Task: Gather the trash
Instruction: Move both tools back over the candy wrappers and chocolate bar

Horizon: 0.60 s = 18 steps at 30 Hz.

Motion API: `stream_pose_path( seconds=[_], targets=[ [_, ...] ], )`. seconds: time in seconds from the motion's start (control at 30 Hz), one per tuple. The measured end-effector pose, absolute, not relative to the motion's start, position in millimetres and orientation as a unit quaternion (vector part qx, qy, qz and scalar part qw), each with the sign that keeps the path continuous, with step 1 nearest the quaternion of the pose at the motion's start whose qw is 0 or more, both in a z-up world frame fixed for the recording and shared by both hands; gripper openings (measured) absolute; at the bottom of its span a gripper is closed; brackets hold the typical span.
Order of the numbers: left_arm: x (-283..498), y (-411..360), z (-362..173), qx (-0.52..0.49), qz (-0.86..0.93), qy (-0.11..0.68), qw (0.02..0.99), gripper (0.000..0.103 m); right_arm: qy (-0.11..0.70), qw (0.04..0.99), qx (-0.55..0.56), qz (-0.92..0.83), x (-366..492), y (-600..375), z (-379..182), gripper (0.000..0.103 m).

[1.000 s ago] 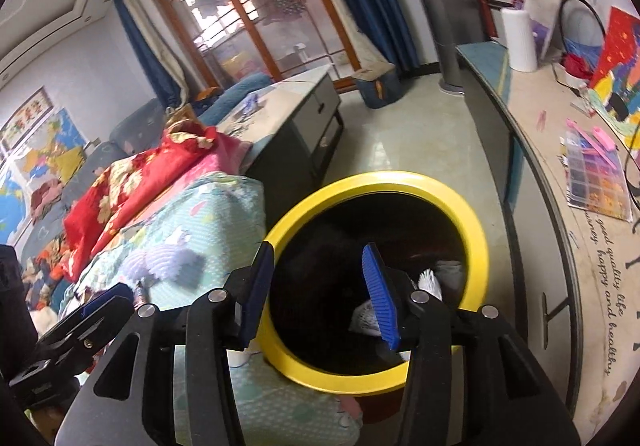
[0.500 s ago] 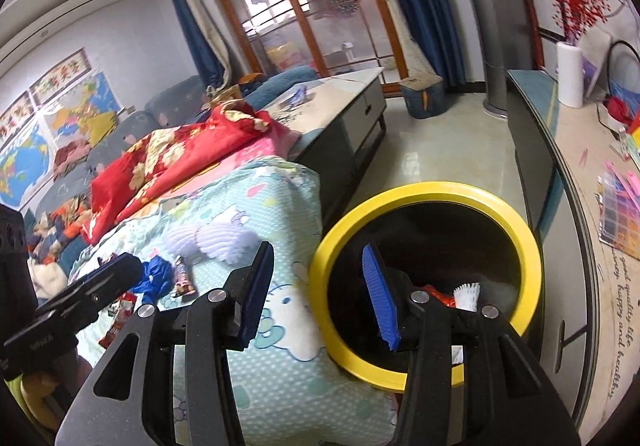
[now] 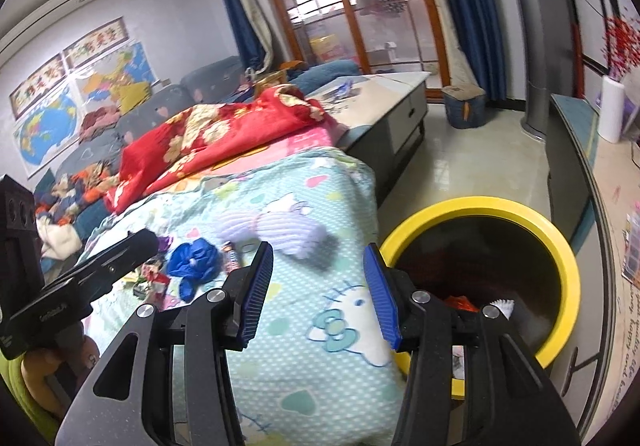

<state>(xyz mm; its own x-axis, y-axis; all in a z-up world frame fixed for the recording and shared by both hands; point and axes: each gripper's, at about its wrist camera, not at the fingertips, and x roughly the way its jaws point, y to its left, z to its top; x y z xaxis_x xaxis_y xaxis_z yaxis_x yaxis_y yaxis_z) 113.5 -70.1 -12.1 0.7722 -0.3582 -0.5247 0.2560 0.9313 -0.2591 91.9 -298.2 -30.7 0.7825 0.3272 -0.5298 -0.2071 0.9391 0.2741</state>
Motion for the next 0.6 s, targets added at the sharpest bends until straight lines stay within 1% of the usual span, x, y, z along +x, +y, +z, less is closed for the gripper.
stream_pose_path(
  seconds=[0.3, 0.37, 0.43, 0.6],
  targets=[
    [109, -29, -16, -0.103, -0.124, 0.298, 0.941, 0.075, 0.307, 0.932, 0.069, 0.179, 96, -258, -29, 0.045],
    [108, -20, -17, -0.106, -0.117, 0.299, 0.941, 0.075, 0.308, 0.931, 0.064, 0.185, 96, -252, -30, 0.047],
    [106, -12, -18, -0.107, -0.109, 0.3, 0.941, 0.075, 0.309, 0.93, 0.057, 0.191, 97, -243, -30, 0.051],
    [100, 2, -20, -0.112, -0.096, 0.3, 0.942, 0.075, 0.311, 0.926, 0.041, 0.208, 98, -223, -31, 0.051]
  ],
)
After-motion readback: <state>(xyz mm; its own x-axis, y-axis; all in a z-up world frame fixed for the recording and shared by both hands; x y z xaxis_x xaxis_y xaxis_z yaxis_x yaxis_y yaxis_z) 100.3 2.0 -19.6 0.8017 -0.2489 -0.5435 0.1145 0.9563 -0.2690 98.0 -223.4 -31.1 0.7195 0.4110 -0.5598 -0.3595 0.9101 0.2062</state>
